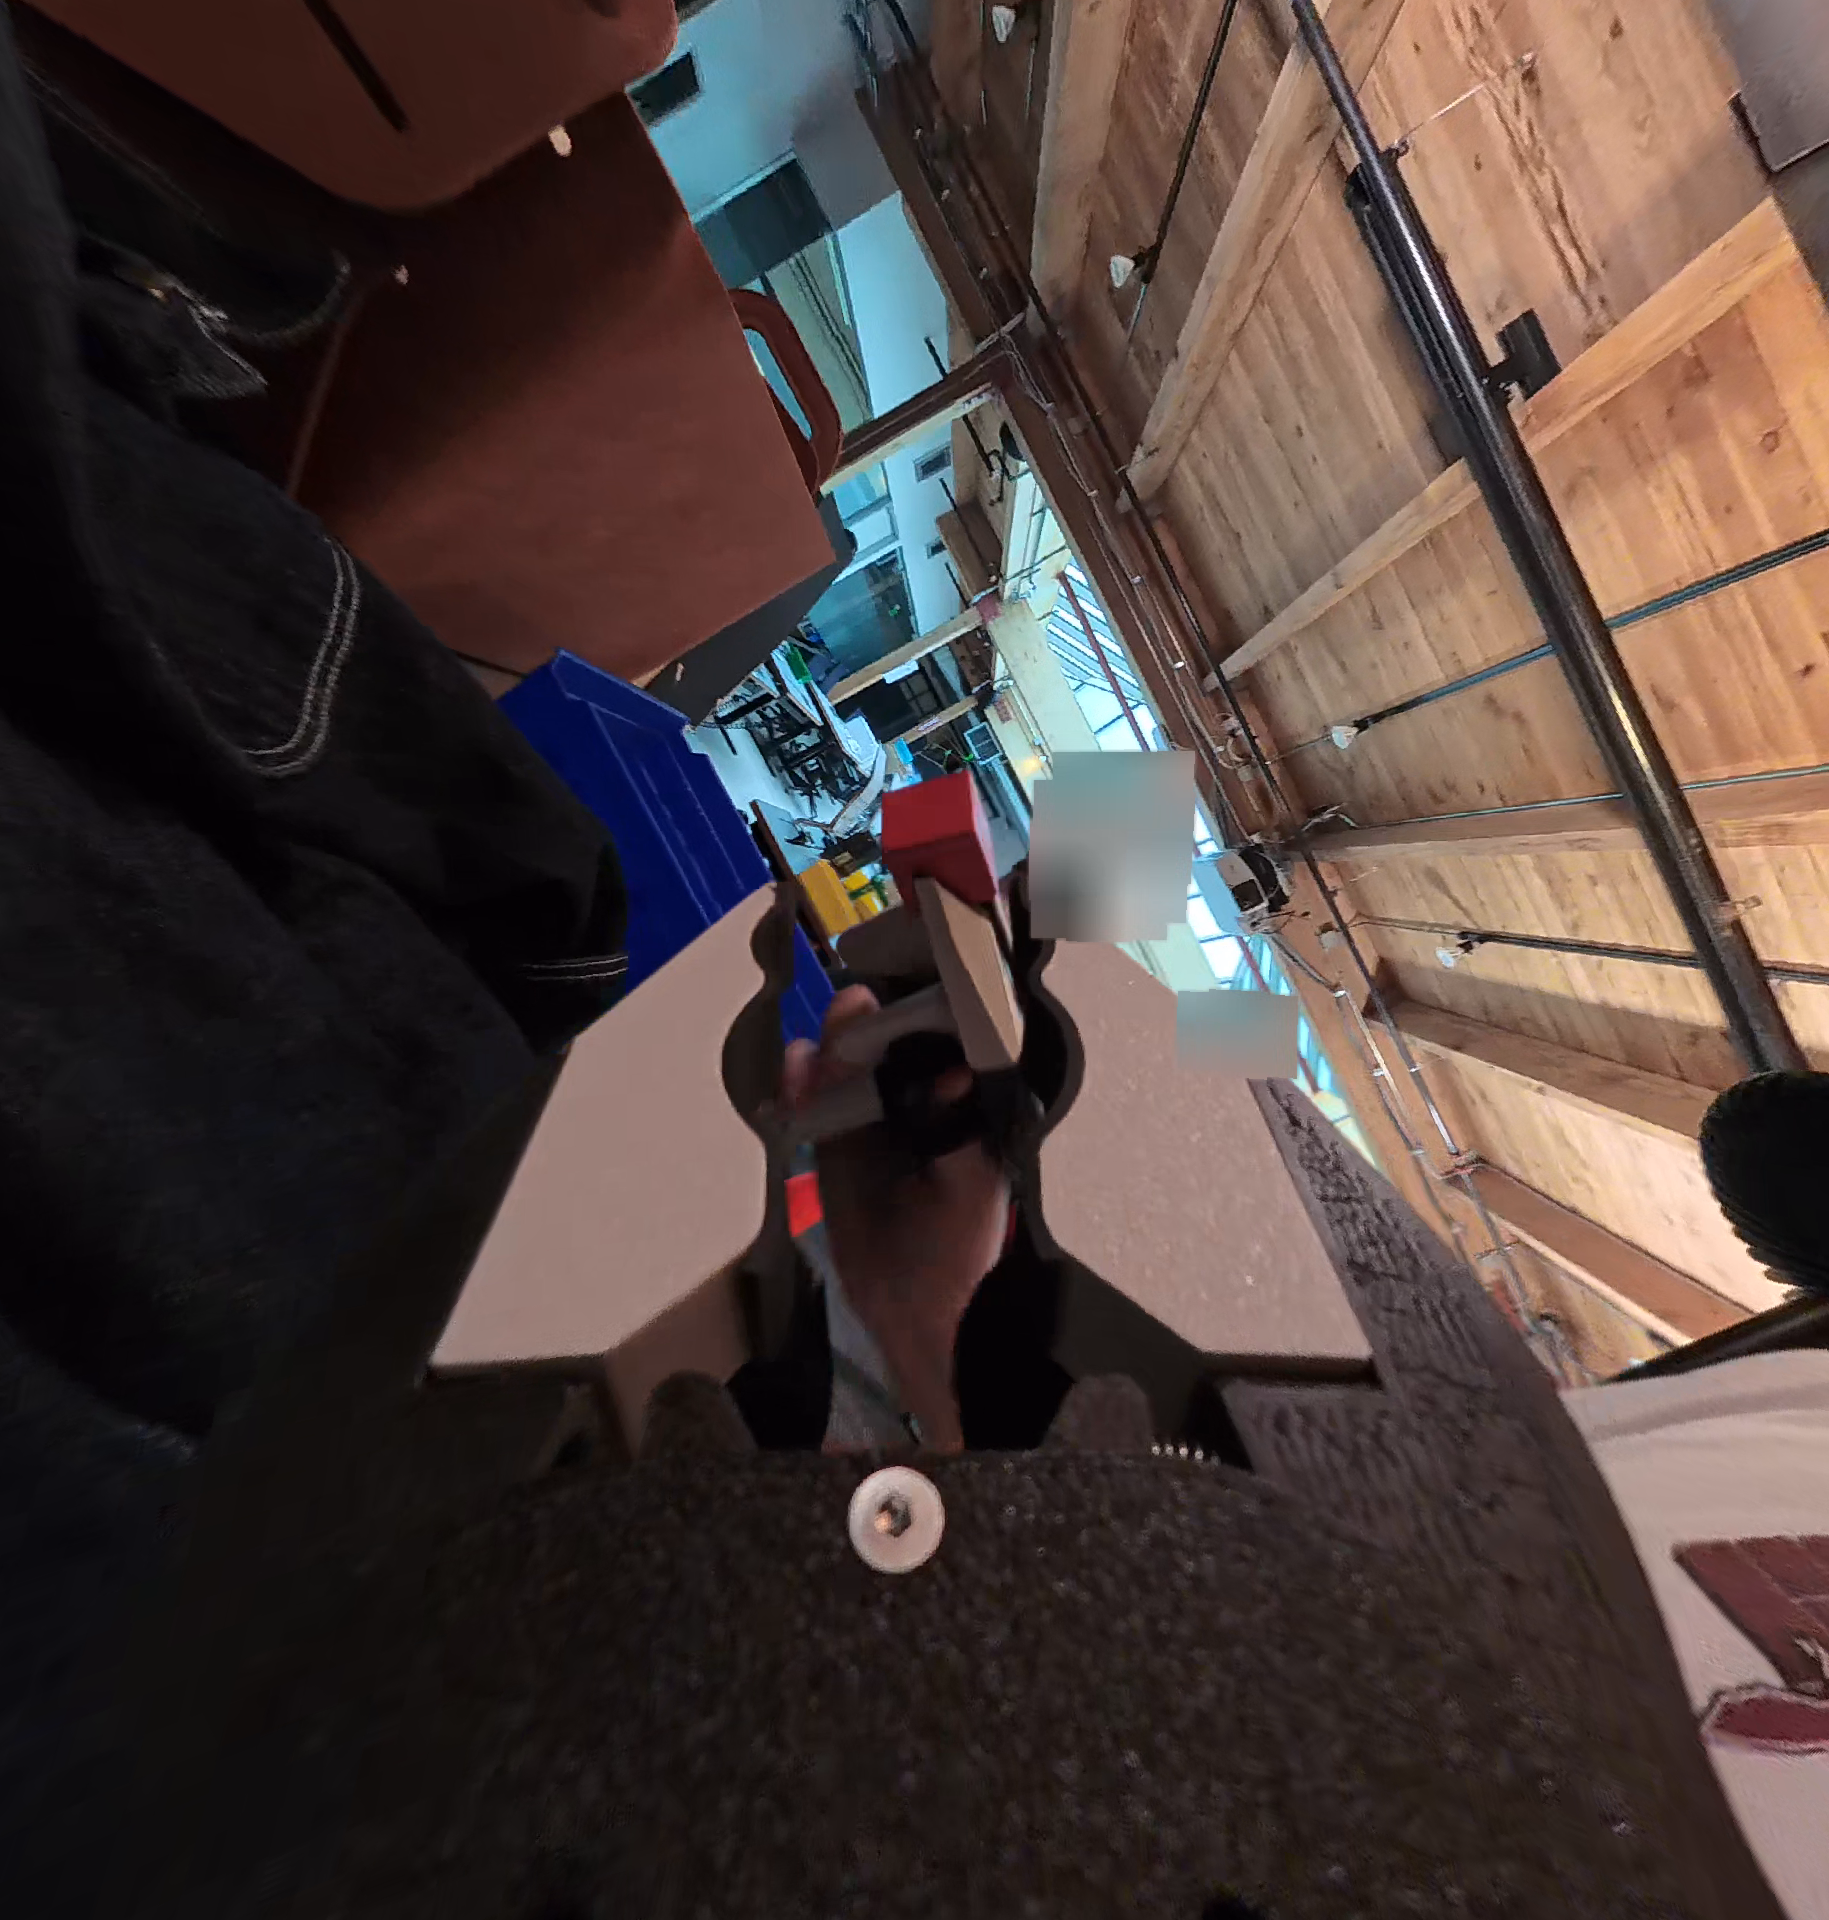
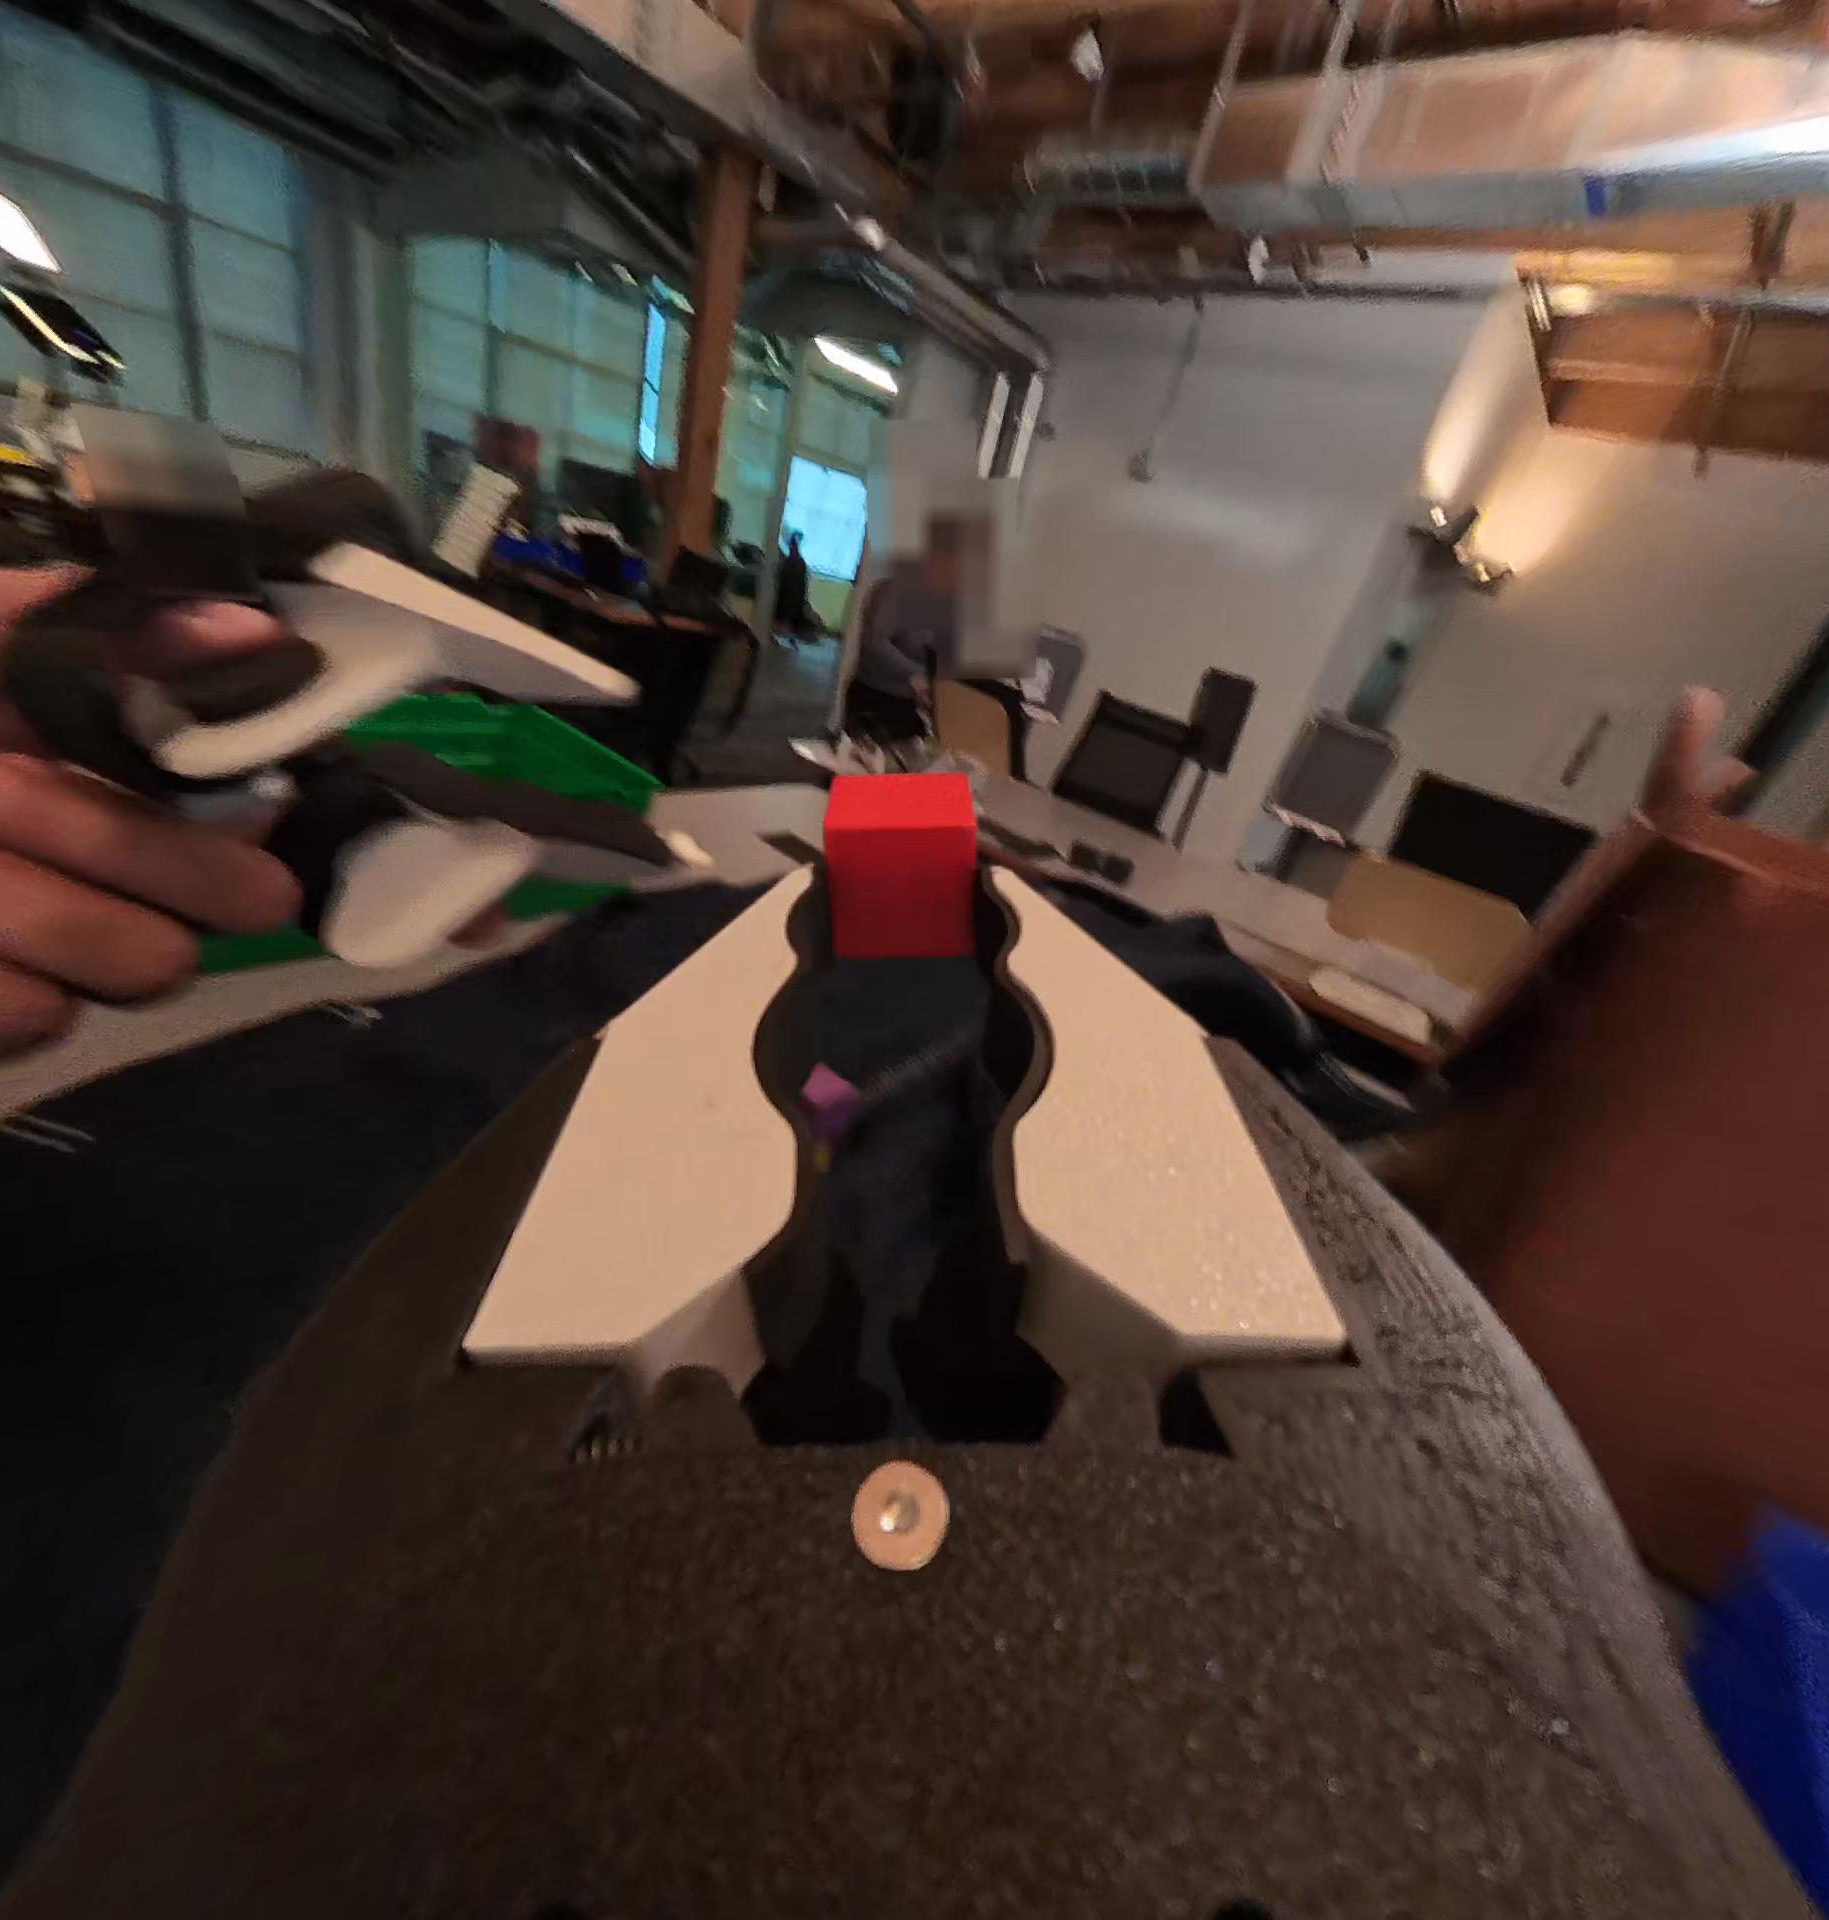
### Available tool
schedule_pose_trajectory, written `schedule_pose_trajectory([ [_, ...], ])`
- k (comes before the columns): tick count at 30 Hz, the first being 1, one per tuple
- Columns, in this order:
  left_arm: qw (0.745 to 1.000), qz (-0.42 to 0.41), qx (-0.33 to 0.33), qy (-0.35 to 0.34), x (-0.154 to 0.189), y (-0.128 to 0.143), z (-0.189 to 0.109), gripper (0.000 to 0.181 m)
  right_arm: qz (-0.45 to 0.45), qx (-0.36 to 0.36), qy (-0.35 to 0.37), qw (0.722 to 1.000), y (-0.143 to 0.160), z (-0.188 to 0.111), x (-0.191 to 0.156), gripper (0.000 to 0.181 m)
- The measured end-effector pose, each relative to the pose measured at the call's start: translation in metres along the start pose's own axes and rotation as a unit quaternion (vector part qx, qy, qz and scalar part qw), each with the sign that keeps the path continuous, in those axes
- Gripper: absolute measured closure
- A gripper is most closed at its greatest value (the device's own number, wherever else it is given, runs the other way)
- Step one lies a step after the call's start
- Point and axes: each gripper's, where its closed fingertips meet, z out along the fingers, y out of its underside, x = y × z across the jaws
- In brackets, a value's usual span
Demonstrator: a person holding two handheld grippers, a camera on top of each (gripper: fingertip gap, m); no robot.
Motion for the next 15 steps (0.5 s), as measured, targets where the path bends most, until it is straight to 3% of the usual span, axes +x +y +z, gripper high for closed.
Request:
schedule_pose_trajectory([
  [2, 1.0, 0.013, -0.01, -0.006, 0.0, 0.002, -0.014, 0.139, 0.001, -0.079, 0.045, 0.996, 0.019, -0.029, 0.044, 0.154],
  [4, 0.999, 0.026, -0.021, -0.016, -0.002, 0.006, -0.029, 0.139, -0.008, -0.202, 0.103, 0.974, 0.047, -0.075, 0.101, 0.154],
  [6, 0.998, 0.048, -0.023, -0.042, -0.007, 0.008, -0.045, 0.139, -0.024, -0.354, 0.156, 0.922, 0.081, -0.137, 0.162, 0.155],
  [8, 0.994, 0.074, -0.024, -0.071, -0.012, 0.009, -0.06, 0.139, 0.003, -0.514, 0.2, 0.834, 0.121, -0.209, 0.208, 0.155],
  [11, 0.989, 0.092, -0.025, -0.11, -0.024, 0.007, -0.076, 0.139, 0.148, -0.643, 0.154, 0.735, 0.176, -0.274, 0.213, 0.155],
  [15, 0.986, 0.102, -0.026, -0.128, -0.032, 0.001, -0.081, 0.139, 0.25, -0.686, 0.152, 0.667, 0.223, -0.298, 0.207, 0.155],
])
